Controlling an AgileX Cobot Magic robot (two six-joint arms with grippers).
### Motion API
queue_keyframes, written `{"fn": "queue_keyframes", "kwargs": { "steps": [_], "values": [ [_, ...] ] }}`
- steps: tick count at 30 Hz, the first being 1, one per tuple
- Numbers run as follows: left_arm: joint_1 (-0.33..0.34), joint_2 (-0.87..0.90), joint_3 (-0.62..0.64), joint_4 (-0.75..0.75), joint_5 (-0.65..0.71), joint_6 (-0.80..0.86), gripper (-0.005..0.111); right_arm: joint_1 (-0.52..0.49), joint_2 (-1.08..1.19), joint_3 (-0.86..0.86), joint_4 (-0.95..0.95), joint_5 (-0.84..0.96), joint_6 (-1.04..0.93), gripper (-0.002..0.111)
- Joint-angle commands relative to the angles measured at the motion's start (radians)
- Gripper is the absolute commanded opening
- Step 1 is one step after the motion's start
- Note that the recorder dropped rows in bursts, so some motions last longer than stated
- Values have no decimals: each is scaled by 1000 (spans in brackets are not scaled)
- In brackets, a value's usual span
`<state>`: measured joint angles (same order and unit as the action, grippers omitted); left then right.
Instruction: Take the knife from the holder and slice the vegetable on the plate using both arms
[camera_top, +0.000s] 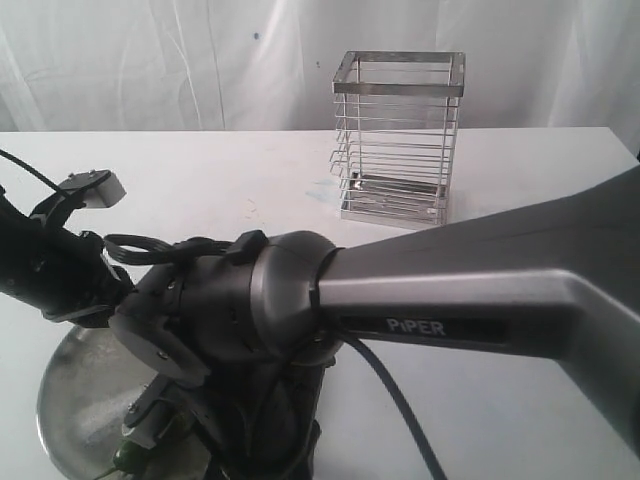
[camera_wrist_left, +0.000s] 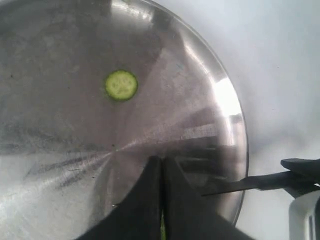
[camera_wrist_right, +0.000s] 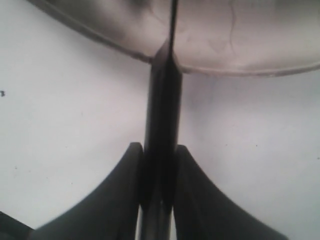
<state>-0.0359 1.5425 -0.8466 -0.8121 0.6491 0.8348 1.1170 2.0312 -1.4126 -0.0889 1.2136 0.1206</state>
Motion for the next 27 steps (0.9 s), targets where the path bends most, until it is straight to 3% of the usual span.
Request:
{"fn": "queue_keyframes", "kwargs": {
  "steps": [1, 8, 16, 21, 27],
  "values": [
    [4, -13, -3, -19, 46, -1, 0, -1, -42, 4, -46, 7, -13, 0],
    [4, -85, -3, -23, 128, 6, 3, -1, -45, 4, -79, 7, -20, 0],
    [4, -209, -3, 136, 261, -102, 44, -1, -46, 6, -99, 7, -44, 0],
    [-13, -269, 1, 279, 339, -222, 47, -1, -49, 8, -99, 7, -76, 0],
    [-55, -306, 71, 306, 297, -264, 47, -1, -79, 69, -130, 7, -92, 0]
  ]
}}
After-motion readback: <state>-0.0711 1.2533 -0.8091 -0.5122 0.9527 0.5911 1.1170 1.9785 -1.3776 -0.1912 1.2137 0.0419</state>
